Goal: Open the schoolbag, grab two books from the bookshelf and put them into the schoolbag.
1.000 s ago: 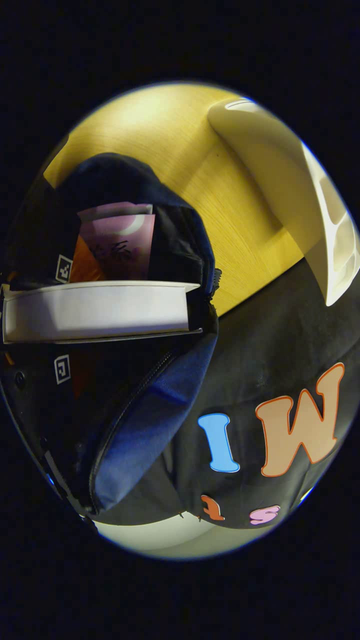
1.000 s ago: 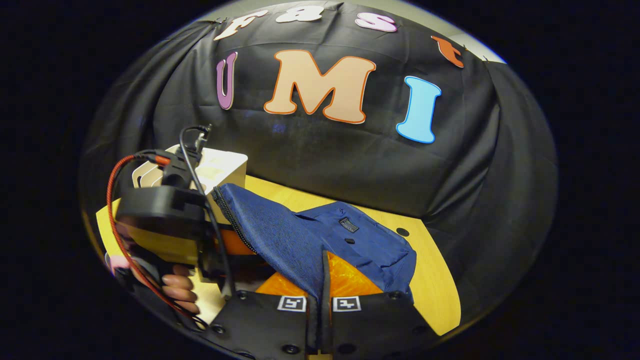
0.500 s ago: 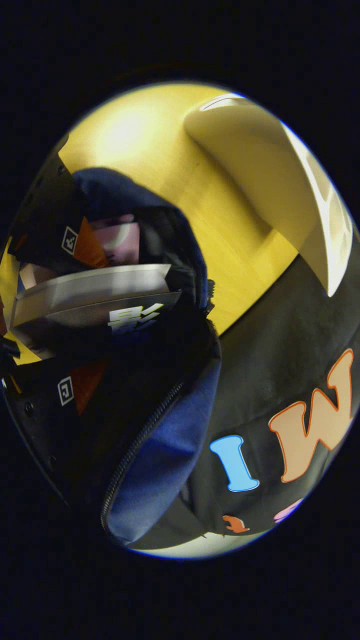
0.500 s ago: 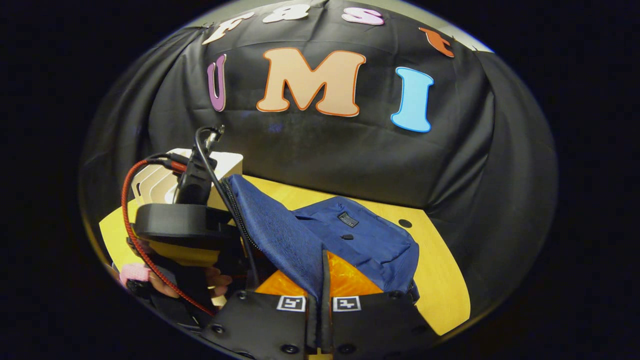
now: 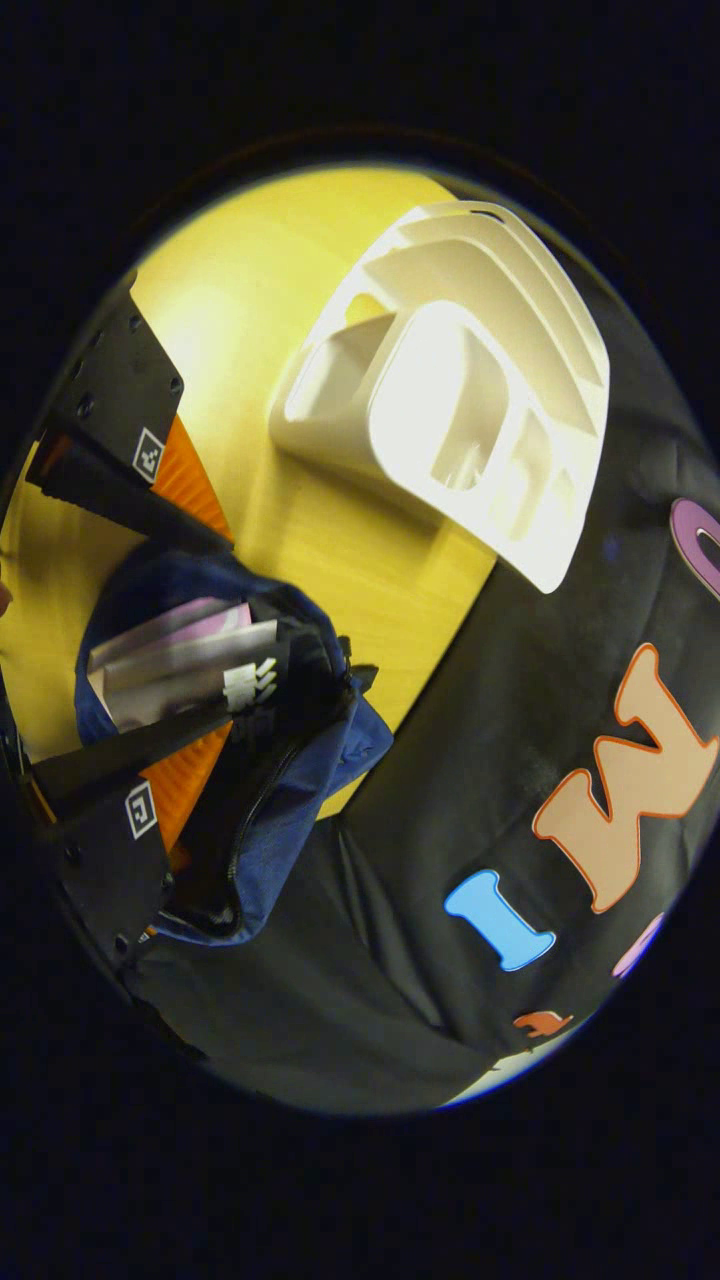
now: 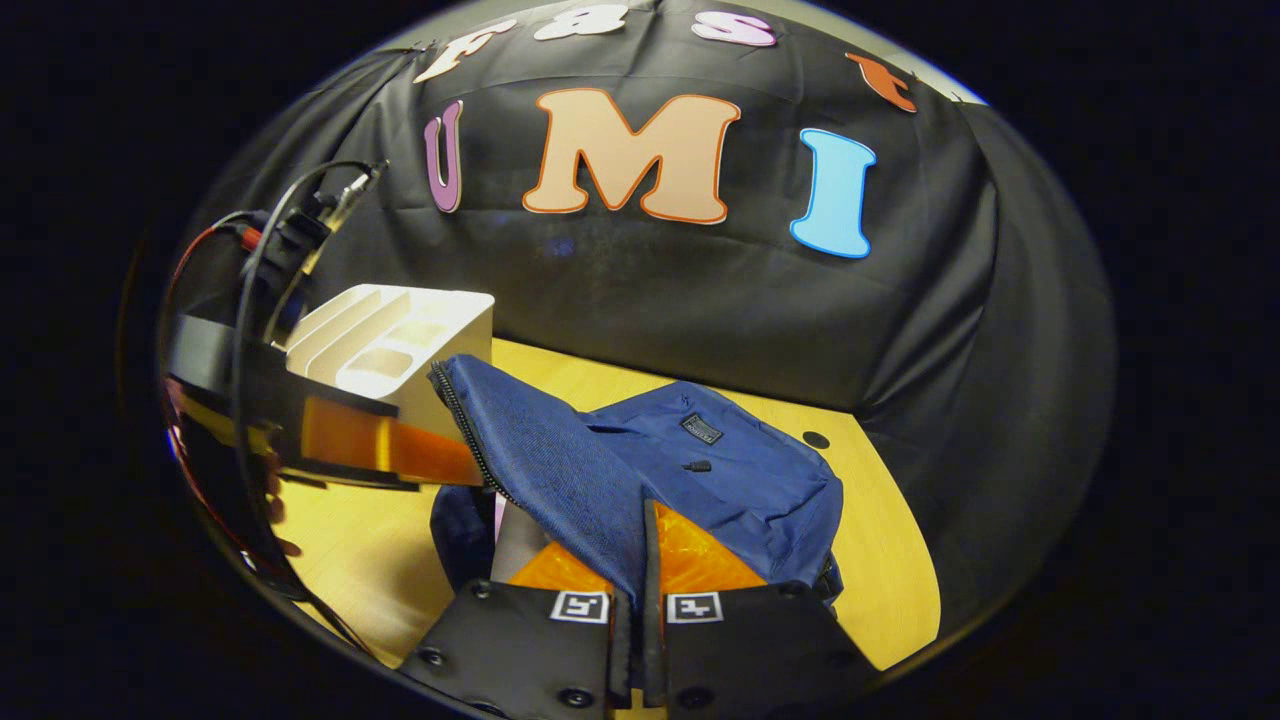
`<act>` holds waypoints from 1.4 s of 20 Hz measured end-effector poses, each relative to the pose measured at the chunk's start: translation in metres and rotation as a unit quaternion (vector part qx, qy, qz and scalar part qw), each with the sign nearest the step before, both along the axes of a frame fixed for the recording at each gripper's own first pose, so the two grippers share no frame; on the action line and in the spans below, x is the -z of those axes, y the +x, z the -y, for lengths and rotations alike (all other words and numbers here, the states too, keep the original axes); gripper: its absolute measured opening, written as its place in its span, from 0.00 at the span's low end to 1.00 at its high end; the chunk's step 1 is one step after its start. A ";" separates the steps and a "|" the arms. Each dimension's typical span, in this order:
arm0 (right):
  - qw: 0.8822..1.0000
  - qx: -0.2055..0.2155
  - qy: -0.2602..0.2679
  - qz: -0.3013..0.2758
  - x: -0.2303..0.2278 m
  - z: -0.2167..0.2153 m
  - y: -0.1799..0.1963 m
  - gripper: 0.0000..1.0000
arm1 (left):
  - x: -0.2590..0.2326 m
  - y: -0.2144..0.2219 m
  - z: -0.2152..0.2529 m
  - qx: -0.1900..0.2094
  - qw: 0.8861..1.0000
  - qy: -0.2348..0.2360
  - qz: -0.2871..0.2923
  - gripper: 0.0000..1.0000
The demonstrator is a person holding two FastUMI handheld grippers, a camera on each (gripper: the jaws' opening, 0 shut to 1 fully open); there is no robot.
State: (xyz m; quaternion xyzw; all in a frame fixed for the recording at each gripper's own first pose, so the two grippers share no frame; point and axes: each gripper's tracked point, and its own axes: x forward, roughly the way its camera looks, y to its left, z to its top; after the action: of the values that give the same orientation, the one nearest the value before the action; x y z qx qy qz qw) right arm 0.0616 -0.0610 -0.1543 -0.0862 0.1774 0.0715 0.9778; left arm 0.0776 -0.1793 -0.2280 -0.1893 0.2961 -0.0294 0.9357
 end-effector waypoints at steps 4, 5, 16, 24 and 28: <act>0.999 -0.027 0.032 -0.029 0.013 -0.013 -0.014 0.24 | -0.020 -0.032 -0.033 -0.014 0.999 0.049 0.008 0.96; 0.999 -0.029 0.034 -0.029 0.013 -0.015 -0.017 0.29 | -0.024 -0.038 -0.039 -0.018 0.999 0.050 0.007 0.96; 0.989 -0.075 0.129 0.016 -0.075 -0.063 -0.087 0.95 | -0.131 -0.077 -0.107 -0.064 0.992 0.072 0.077 0.96; 0.979 -0.009 0.128 0.159 -0.189 -0.053 -0.073 1.00 | -0.247 -0.083 -0.169 -0.100 0.960 0.140 0.219 0.94; 0.974 0.008 0.129 0.188 -0.208 -0.059 -0.076 0.97 | -0.276 -0.082 -0.182 -0.097 0.946 0.120 0.284 0.92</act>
State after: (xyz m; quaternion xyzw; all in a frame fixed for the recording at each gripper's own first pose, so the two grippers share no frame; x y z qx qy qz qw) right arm -0.0141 -0.0021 0.0534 0.0298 -0.0193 0.0685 0.9970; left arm -0.0046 0.0025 0.0480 -0.0873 -0.0002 0.0443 0.9952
